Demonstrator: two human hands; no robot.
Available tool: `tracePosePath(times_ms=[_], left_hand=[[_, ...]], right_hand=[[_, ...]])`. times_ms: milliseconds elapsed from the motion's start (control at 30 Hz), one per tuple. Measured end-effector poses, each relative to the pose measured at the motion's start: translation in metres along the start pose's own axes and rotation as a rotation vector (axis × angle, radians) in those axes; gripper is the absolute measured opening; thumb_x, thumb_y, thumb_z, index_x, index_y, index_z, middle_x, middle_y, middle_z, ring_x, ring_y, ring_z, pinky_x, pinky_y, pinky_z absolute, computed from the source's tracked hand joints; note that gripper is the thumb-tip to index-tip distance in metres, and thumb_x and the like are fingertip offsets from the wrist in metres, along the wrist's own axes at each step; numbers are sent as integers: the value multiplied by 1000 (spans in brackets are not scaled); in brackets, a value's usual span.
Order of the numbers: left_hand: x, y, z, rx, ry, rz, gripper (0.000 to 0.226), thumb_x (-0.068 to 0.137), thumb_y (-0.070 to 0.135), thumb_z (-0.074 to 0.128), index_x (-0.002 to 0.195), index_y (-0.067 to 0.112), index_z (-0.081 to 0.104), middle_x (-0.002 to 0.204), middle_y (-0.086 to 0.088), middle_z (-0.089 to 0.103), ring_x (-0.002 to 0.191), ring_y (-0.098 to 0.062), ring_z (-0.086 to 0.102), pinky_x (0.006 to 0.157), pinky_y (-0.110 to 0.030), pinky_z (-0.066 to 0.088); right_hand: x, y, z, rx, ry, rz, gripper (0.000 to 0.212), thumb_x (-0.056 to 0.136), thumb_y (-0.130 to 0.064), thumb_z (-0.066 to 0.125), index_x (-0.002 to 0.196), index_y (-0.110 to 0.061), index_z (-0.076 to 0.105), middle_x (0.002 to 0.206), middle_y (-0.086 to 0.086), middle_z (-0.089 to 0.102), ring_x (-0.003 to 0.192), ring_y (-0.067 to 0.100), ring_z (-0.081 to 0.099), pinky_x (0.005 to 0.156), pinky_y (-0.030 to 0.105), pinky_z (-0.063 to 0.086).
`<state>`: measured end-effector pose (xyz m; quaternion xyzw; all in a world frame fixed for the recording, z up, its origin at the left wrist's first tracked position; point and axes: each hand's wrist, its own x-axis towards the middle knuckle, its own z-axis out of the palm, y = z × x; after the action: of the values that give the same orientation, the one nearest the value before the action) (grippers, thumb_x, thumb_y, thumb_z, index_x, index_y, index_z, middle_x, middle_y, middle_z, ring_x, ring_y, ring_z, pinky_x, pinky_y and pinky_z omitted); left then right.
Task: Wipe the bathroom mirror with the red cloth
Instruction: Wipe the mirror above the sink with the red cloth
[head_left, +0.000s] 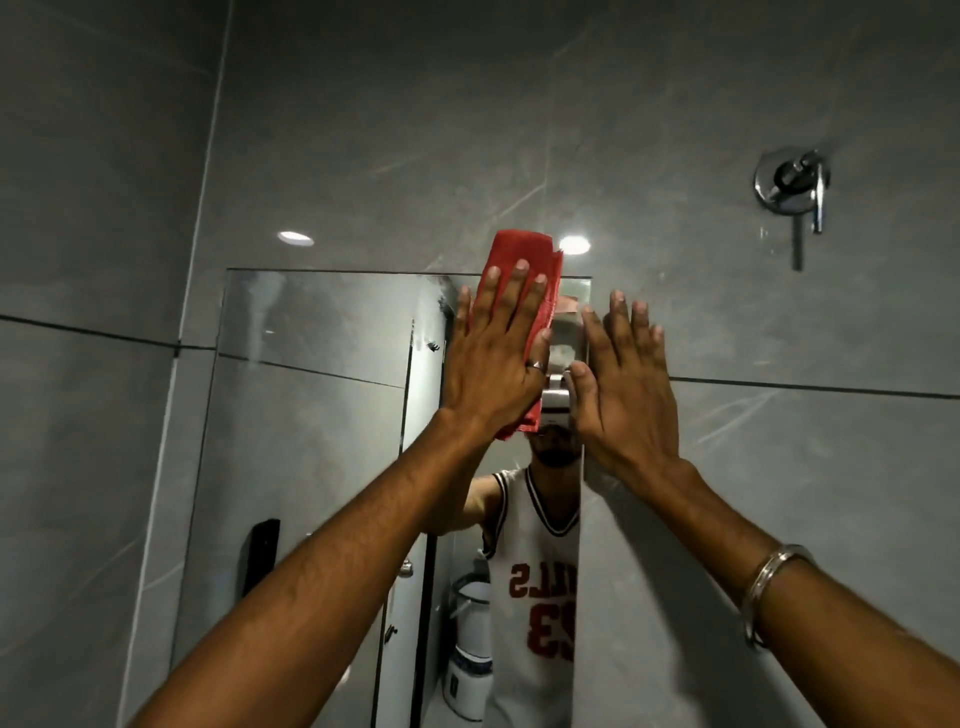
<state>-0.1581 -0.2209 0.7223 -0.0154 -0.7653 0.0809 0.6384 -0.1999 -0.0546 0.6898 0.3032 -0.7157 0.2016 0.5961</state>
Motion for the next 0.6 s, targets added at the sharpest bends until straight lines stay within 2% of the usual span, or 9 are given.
tracePosePath(times_ms=[100,200,367,500,600], left_hand=[[-12,-47,-7,34,4,-60,67,108,48,20,166,19,3,175,-8,-4,162,-27,-5,130,-53,-6],[-24,-101,-15,70,5,-123,68,107,50,16,166,20,4,175,-6,-3,162,-25,-6,131,-53,-4],[-39,-186,-32,124,-21,-226,68,105,50,12,166,21,5,175,-4,-2,162,-24,-5,130,-53,-7],[-48,-239,-45,99,-7,-328,65,106,46,17,164,20,4,175,-3,1,162,-23,-4,130,-52,-10],[-52,-271,-54,84,8,-392,66,104,45,16,164,20,4,175,-4,1,162,-23,-4,131,-52,-9]], right_hand=[[9,-26,13,4,-28,-60,68,104,-49,21,166,-25,10,176,6,-4,163,24,-9,133,46,-1],[16,-55,26,33,-26,-123,68,104,-50,19,167,-23,14,176,5,-1,163,24,-7,133,48,1],[28,-113,51,99,-1,-243,68,104,-50,23,165,-23,15,175,6,4,163,23,-4,131,39,-10],[37,-159,67,133,-76,-285,68,102,-57,14,162,-30,-2,174,4,-7,163,25,-9,133,50,1],[42,-188,75,204,-79,-286,70,100,-58,12,164,-29,4,174,3,-7,162,25,-9,132,54,7]])
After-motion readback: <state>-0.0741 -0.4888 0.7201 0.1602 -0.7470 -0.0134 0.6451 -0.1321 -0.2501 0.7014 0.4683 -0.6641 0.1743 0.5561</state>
